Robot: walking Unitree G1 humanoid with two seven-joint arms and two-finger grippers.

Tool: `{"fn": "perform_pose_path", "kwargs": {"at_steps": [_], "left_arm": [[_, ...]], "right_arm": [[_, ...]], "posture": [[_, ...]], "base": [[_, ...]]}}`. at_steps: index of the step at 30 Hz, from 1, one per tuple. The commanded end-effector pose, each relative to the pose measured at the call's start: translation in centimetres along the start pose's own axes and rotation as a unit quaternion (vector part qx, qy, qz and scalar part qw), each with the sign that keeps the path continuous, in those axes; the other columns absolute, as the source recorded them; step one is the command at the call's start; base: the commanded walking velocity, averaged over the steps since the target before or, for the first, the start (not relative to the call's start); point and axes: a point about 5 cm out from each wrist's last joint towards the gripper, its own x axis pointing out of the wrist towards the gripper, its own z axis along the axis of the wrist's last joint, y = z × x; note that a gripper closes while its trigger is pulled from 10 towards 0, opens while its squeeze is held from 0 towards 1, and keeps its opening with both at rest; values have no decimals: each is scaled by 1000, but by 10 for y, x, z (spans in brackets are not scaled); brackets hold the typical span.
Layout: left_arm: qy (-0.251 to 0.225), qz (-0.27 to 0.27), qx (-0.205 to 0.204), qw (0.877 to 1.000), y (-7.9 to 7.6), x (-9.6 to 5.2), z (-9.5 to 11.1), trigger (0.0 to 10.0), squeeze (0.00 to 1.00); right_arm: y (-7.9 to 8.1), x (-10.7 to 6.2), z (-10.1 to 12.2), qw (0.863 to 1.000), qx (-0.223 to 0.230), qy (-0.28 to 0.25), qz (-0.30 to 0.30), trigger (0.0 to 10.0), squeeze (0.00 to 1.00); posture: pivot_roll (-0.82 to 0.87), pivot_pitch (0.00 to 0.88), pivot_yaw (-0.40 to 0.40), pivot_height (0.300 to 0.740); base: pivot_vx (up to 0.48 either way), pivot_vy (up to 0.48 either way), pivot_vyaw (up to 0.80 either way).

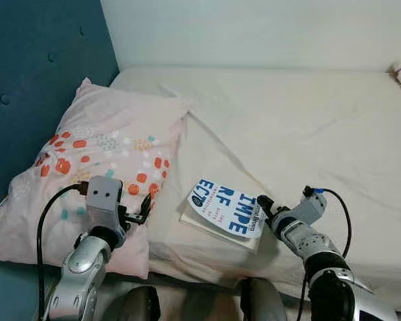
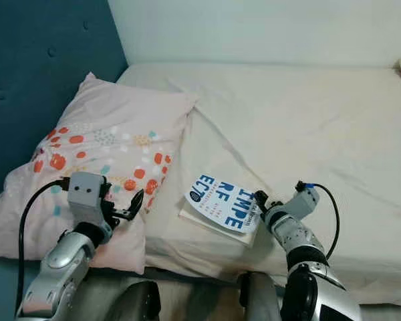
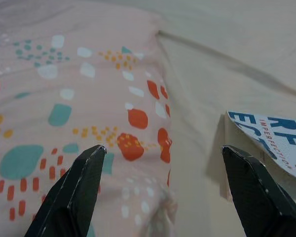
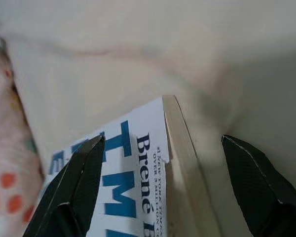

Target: Clean up the room

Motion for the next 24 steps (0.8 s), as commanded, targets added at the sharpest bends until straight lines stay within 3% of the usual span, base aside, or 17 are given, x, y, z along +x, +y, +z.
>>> {"fn": "perform_pose_path", "kwargs": {"at_steps": [1,3,5,16,19,23,24], "left_arm": [[8,2,13,1000,3,-4,-1,10000,0],[9,1,12,1000,1,-6,-1,10000,0],[10,0,10,1000,0,-7,-1,10000,0],[12,-1,-3,1000,-11,-13,-2,10000,0],[14,3,-6,1000,-12,-15,-3,10000,0],[13,10,-8,1000,-13,-16,-3,10000,0],[12,13,-9,1000,-13,-16,-3,10000,0]], "right_arm": [[-4,0,-13,999,47,26,-3,10000,0],[-6,0,-23,993,113,46,7,10000,0],[-6,0,-30,991,117,62,9,10000,0],[-17,-3,-66,995,8,101,9,10000,0],[-23,-5,-73,996,8,91,16,10000,0],[-30,-8,-81,996,34,81,26,10000,0],[-32,-10,-84,995,58,77,40,10000,0]], "posture": [[130,209,7,592],[131,208,9,592],[131,207,8,592],[129,200,-3,592],[127,198,-3,592],[128,198,-1,592],[128,199,1,592]], "base": [[0,0,0],[0,0,0],[0,0,0],[0,0,0],[0,0,0],[0,0,0],[0,0,0]]}}
